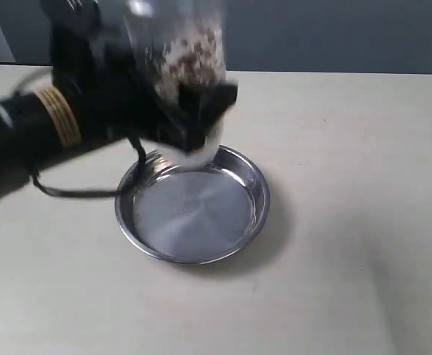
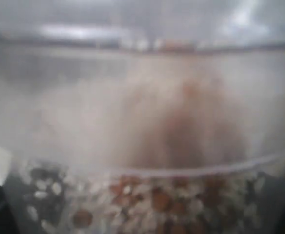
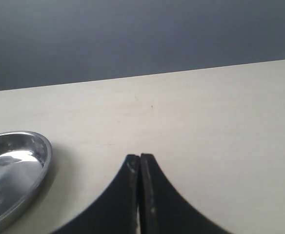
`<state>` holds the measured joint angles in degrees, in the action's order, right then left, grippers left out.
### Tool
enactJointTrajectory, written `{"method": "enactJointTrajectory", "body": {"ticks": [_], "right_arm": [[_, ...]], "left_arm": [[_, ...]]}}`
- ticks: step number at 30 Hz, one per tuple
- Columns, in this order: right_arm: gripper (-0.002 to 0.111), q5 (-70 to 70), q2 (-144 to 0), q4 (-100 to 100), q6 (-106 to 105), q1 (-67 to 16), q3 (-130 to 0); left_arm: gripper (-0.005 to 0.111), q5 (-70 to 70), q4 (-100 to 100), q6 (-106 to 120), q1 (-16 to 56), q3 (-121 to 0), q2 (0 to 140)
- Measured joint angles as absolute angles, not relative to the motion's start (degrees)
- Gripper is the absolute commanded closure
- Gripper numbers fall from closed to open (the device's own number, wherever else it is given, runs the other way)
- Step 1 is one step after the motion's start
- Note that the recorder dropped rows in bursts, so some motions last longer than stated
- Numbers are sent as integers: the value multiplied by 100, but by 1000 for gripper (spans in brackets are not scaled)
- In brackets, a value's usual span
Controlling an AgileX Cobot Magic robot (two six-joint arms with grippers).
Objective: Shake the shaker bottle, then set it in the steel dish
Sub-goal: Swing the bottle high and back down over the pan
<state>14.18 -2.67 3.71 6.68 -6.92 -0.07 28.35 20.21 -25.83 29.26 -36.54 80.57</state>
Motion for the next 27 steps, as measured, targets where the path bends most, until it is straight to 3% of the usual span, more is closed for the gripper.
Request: {"method": "enactJointTrajectory", "body": {"ticks": [4, 9, 13, 15, 18, 23, 27], "right_arm": [[109, 1418, -267, 371, 668, -692, -7], [109, 1418, -267, 371, 668, -692, -7], [109, 1418, -267, 371, 668, -692, -7], [109, 1418, -267, 371, 668, -692, -7], [109, 1418, -267, 371, 668, -692, -7], [109, 1418, -267, 371, 668, -692, -7], [109, 1418, -267, 371, 668, -692, -7]], "left_arm": [[106, 2503, 2005, -3021, 2891, -3151, 8658], [106, 3174, 2686, -2927, 2995, -3336, 8383], [106, 2852, -579, -1581, 2707, -3322, 8422], [106, 2666, -675, -1434, 2742, -3245, 8468], [106, 2375, 860, -1177, 3363, -3227, 8481], [106, 2789, -1392, -1066, 3343, -3218, 8664], [106, 2294, 1957, -1420, 3600, -3499, 8566]]}}
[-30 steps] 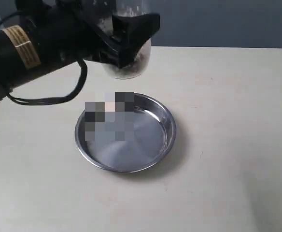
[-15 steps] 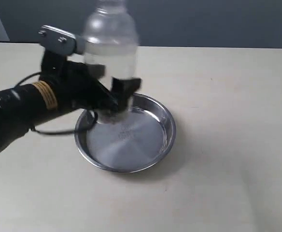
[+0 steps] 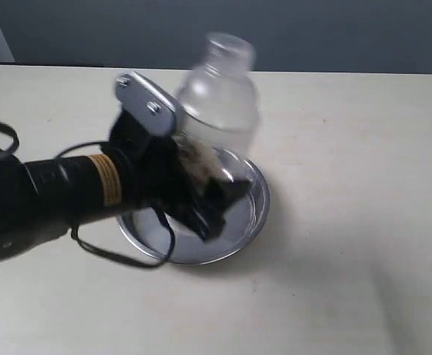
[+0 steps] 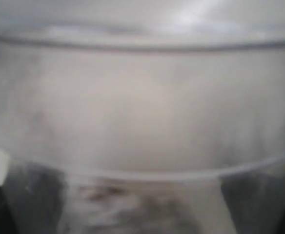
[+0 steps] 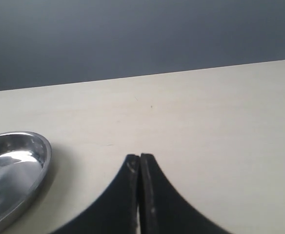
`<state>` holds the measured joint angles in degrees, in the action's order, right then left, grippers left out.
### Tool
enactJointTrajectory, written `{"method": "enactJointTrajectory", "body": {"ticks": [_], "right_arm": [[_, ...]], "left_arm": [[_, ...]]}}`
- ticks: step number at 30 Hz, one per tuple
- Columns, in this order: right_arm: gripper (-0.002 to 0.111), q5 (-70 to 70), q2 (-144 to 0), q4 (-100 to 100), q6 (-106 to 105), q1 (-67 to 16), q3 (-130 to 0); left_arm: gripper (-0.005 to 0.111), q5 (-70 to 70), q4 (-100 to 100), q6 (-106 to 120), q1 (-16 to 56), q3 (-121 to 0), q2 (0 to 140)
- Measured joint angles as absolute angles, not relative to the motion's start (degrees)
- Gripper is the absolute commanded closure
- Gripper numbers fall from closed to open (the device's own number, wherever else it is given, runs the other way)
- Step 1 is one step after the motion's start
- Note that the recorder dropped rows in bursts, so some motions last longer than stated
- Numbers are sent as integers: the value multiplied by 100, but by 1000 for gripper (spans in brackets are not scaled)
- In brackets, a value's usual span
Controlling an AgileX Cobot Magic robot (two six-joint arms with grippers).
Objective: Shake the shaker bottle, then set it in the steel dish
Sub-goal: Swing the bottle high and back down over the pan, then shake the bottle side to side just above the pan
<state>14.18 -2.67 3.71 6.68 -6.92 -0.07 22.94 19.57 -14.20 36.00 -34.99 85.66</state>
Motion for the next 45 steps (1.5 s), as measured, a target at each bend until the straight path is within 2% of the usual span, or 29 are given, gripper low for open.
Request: {"method": "enactJointTrajectory", "body": {"ticks": [2, 4, 9, 11, 13, 17, 21, 25, 26, 29, 31, 32, 33, 36, 37, 38, 39, 41, 45], "right_arm": [[109, 1418, -267, 371, 668, -692, -7], [109, 1418, -267, 371, 668, -692, -7], [109, 1407, -267, 371, 668, -692, -7], [109, 1407, -267, 371, 668, -692, -7], [109, 1419, -267, 371, 668, -692, -7], [109, 1427, -267, 371, 668, -692, -7], [109, 1427, -267, 371, 668, -692, -7], [109, 1427, -267, 371, 668, -692, -7], [109, 1427, -267, 371, 668, -692, -7], [109, 1427, -267, 371, 668, -692, -7], [109, 1427, -267, 371, 668, -692, -7], [109, 1427, -267, 371, 668, -692, -7], [109, 1427, -267, 371, 668, -692, -7], [109, 1427, -267, 371, 668, -692, -7], [109, 1427, -267, 371, 668, -692, -7], [109, 1415, -267, 371, 668, -692, -7], [109, 1415, -267, 371, 668, -692, -7], [109, 1415, -267, 371, 668, -692, -7], [109, 1415, -267, 371, 668, -692, -7]], "left_arm": [[106, 2277, 1598, -1462, 3484, -3528, 8622], [106, 2266, 370, -1730, 3212, -3540, 8761], [106, 2096, 1820, -1767, 3285, -3540, 8752], [106, 2211, 575, -1836, 3063, -3540, 8840], [106, 2207, 170, -2037, 2913, -3552, 8881], [106, 2264, 1848, -1844, 3125, -3552, 8803], [106, 2620, 361, -2127, 2882, -3565, 8934], [106, 2664, 2565, -2265, 3178, -3565, 8837], [106, 2719, 2418, -2078, 3205, -3565, 8859], [106, 2863, 280, -2081, 3040, -3579, 9071], [106, 2838, 564, -2187, 3013, -3579, 9106], [106, 2860, 1934, -2160, 3205, -3579, 9093], [106, 2894, 2124, -2056, 3299, -3579, 9093], [106, 2656, 247, -2020, 3082, -3579, 9207], [106, 2540, 697, -2061, 3104, -3579, 9168], [106, 2501, 1968, -1955, 3299, -3579, 9080], [106, 2635, 1771, -1640, 3350, -3579, 9065], [106, 2705, -81, -1684, 3019, -3589, 9128], [106, 2528, 2054, -1740, 3217, -3589, 8912]]}}
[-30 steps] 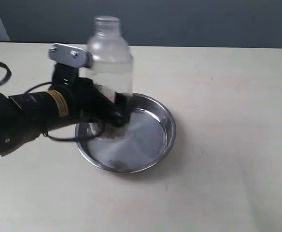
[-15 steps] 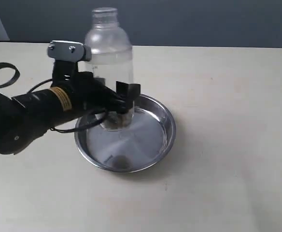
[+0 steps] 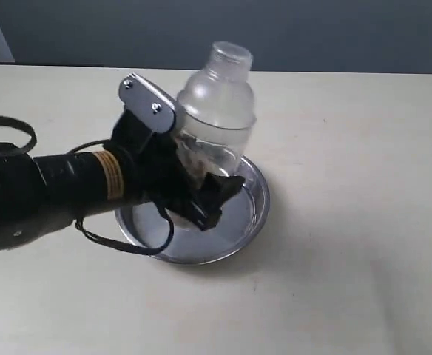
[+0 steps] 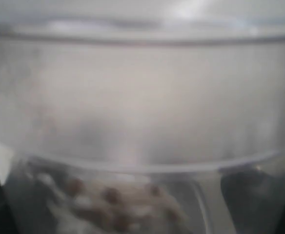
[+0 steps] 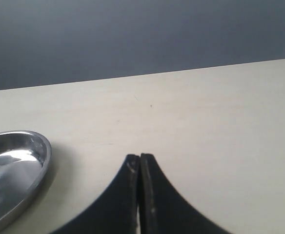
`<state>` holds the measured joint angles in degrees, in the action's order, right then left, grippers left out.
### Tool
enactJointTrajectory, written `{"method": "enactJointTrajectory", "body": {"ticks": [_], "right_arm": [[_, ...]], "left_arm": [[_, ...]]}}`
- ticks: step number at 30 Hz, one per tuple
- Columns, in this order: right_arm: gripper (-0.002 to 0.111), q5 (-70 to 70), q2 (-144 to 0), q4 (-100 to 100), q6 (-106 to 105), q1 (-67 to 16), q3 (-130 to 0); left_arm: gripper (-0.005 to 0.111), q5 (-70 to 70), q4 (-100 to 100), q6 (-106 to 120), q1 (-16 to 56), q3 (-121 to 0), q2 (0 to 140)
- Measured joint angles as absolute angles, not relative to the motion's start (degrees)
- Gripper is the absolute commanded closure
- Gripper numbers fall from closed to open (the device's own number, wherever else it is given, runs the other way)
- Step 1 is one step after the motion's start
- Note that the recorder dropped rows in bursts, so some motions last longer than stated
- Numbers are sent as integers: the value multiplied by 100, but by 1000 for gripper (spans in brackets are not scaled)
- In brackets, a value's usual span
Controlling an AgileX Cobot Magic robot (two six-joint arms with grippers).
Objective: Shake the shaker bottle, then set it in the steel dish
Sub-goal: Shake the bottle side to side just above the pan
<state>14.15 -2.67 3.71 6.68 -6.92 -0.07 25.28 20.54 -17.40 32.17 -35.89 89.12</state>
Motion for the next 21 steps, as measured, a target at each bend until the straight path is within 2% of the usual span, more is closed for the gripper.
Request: {"method": "enactJointTrajectory", "body": {"ticks": [3, 7, 12, 17, 21], "right_arm": [[109, 1428, -267, 371, 668, -692, -7], [109, 1428, -267, 371, 668, -692, -7], [109, 1428, -267, 371, 668, -692, -7], [109, 1428, -267, 371, 668, -692, -7], [109, 1428, -267, 371, 668, -692, -7]], "left_arm": [[106, 2876, 474, -2142, 2991, -3579, 8985], [106, 2905, 2673, -2298, 3143, -3579, 8843], [106, 2631, 595, -2026, 2871, -3589, 8947], [106, 3016, 2123, -1985, 3152, -3569, 8738], [106, 3757, 1874, -1972, 3154, -3581, 8627]]}}
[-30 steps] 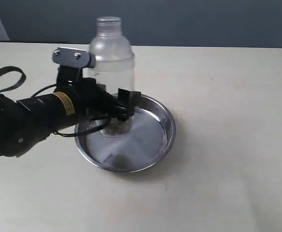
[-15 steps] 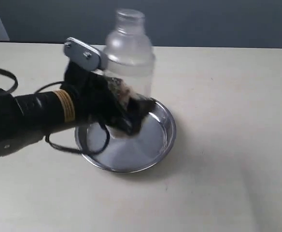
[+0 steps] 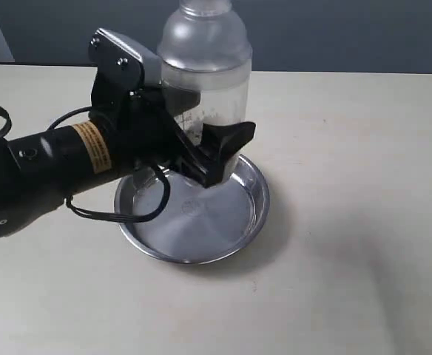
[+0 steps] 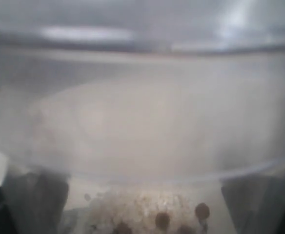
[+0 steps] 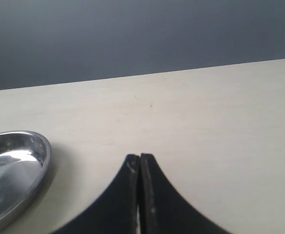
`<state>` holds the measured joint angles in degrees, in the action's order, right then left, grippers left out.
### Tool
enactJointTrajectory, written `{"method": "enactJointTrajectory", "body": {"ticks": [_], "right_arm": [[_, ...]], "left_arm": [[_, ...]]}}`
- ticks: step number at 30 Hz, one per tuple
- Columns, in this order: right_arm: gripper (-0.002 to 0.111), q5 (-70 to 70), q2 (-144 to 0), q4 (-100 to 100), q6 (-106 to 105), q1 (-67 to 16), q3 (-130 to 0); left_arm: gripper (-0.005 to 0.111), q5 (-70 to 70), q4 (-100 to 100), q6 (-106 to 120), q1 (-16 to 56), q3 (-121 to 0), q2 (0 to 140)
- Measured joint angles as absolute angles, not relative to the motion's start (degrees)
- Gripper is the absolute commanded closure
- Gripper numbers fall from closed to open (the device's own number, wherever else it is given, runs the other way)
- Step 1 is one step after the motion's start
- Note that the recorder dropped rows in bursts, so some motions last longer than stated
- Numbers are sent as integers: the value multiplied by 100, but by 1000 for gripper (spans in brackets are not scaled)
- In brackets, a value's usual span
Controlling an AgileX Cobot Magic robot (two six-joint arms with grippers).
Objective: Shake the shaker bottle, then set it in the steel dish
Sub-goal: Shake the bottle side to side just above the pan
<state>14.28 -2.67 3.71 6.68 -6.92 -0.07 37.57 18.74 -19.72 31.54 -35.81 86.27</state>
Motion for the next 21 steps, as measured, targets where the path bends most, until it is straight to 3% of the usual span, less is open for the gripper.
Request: {"method": "enactJointTrajectory", "body": {"ticks": [4, 9, 17, 21], "right_arm": [[109, 1428, -267, 371, 668, -692, -7], [109, 1428, -267, 371, 668, -692, -7], [109, 1428, -267, 371, 668, -692, -7], [109, 1428, -267, 371, 668, -692, -7]], "left_arm": [[106, 4121, 1726, -1931, 3154, -3384, 8889], [106, 5534, 1344, -1010, 3154, -3417, 9017], [106, 4847, 355, -1104, 3143, -3289, 10079], [106, 5860, 653, -1127, 3143, -3243, 10135]]}}
